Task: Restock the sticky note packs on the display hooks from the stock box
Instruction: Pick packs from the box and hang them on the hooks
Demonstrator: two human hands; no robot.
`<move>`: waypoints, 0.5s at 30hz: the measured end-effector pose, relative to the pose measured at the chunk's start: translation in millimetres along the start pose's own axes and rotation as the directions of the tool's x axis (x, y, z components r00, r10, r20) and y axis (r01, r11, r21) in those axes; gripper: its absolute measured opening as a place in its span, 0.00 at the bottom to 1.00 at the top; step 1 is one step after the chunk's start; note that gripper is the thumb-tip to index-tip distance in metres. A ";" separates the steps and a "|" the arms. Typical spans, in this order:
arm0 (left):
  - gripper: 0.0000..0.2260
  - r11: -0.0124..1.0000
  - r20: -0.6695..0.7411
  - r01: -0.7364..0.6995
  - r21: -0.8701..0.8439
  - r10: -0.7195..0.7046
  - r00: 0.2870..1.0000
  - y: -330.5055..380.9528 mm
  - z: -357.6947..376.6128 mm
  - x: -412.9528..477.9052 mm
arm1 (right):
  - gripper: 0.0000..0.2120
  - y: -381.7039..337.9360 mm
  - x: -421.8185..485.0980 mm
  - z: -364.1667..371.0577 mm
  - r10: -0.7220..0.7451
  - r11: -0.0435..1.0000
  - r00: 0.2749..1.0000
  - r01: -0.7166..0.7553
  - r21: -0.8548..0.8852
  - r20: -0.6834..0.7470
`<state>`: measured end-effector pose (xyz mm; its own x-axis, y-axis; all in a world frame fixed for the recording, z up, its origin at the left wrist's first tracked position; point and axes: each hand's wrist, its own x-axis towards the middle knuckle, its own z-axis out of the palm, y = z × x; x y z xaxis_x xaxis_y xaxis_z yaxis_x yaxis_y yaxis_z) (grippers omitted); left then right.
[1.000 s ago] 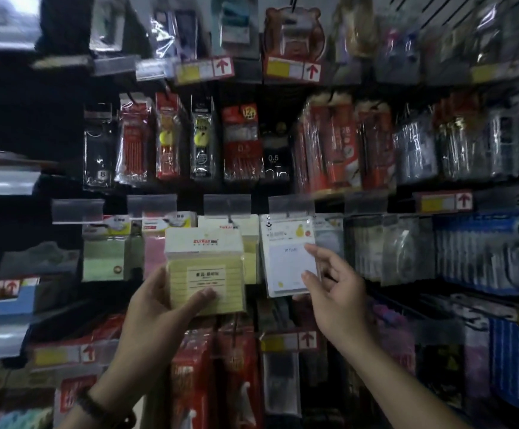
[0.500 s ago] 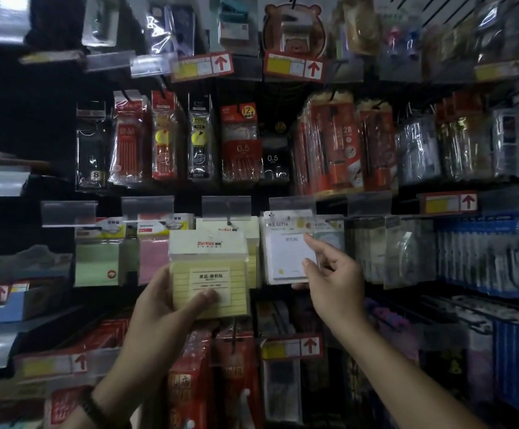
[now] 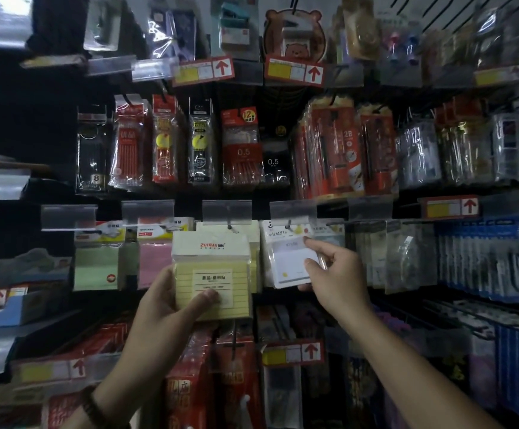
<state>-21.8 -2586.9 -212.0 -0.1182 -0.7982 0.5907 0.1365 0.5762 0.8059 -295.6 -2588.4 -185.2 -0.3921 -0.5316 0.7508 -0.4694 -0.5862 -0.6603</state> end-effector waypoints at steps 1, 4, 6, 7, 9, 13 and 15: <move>0.20 1.000 0.004 -0.003 -0.003 0.003 1.000 -1.7 0.3 1.0 | 0.21 2.5 0.0 -0.6 -0.026 0.997 1.000 0.026 -0.067 -0.006; 0.13 1.000 -0.002 -0.020 -0.009 0.020 1.000 -6.2 2.0 4.9 | 0.24 13.0 0.2 2.0 -0.090 0.929 0.996 0.085 -0.360 0.004; 0.11 1.000 -0.002 -0.015 -0.009 0.015 1.000 -8.2 2.6 7.0 | 0.25 14.5 -7.2 8.3 -0.124 0.799 0.991 0.075 -0.597 -0.041; 0.11 1.000 0.004 -0.010 -0.018 0.010 1.000 -8.9 2.8 7.7 | 0.23 12.6 -13.2 11.5 -0.188 0.760 0.980 0.099 -0.642 -0.071; 0.11 0.999 0.016 -0.003 -0.045 0.004 1.000 -10.3 2.6 8.7 | 0.18 3.3 -27.8 20.1 -0.334 0.802 0.941 0.252 -0.541 -0.056; 0.10 0.995 0.053 -0.023 -0.094 0.028 0.998 -14.0 5.6 11.0 | 0.19 -11.6 -53.0 46.5 -0.304 0.946 0.947 0.312 -0.086 0.101; 0.10 0.996 0.057 -0.035 -0.086 0.040 0.998 -17.3 6.3 13.9 | 0.21 -11.8 -57.3 58.7 -0.232 0.972 0.963 0.225 0.065 0.138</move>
<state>-32.0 -2606.8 -217.4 -0.1681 -0.7635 0.6236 0.2244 0.5863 0.7784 -221.1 -2586.9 -221.6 -0.1596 -0.4602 0.8733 -0.4931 -0.7292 -0.4744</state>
